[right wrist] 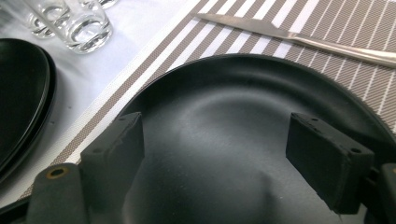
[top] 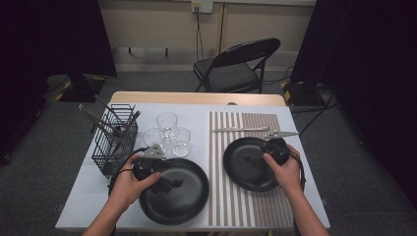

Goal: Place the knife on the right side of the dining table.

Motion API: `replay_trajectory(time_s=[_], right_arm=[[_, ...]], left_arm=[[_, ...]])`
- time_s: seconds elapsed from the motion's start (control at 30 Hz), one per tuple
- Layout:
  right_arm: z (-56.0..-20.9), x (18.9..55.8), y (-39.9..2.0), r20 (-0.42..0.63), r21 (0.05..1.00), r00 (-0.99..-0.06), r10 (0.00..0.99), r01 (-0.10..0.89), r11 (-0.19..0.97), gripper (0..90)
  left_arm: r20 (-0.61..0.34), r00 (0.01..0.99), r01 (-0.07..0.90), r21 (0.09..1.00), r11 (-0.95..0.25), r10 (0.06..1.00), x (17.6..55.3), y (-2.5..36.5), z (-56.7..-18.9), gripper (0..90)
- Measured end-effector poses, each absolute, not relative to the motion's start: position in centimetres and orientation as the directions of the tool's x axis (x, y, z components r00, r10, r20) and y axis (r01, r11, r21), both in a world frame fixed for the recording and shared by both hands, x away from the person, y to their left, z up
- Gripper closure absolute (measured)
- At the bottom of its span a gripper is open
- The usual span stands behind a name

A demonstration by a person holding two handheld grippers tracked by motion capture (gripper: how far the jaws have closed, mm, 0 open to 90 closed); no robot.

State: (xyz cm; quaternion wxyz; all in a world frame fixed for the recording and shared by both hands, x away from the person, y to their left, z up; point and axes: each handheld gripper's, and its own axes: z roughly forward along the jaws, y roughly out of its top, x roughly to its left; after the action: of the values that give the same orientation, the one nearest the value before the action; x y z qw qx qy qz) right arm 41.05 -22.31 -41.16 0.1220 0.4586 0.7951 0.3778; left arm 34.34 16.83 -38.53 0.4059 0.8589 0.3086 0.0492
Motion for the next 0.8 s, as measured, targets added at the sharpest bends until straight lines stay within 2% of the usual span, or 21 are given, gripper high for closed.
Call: replay_trajectory(time_s=[0.8], right_arm=[[-42.4, 39.5, -22.0, 0.168, 0.719, -0.56, 0.811, 0.633, 0.288, 19.0]], left_arm=[[-0.171, 0.797, 0.5, 0.725, -0.473, 0.579, 34.5, 17.9, -38.1, 17.2]])
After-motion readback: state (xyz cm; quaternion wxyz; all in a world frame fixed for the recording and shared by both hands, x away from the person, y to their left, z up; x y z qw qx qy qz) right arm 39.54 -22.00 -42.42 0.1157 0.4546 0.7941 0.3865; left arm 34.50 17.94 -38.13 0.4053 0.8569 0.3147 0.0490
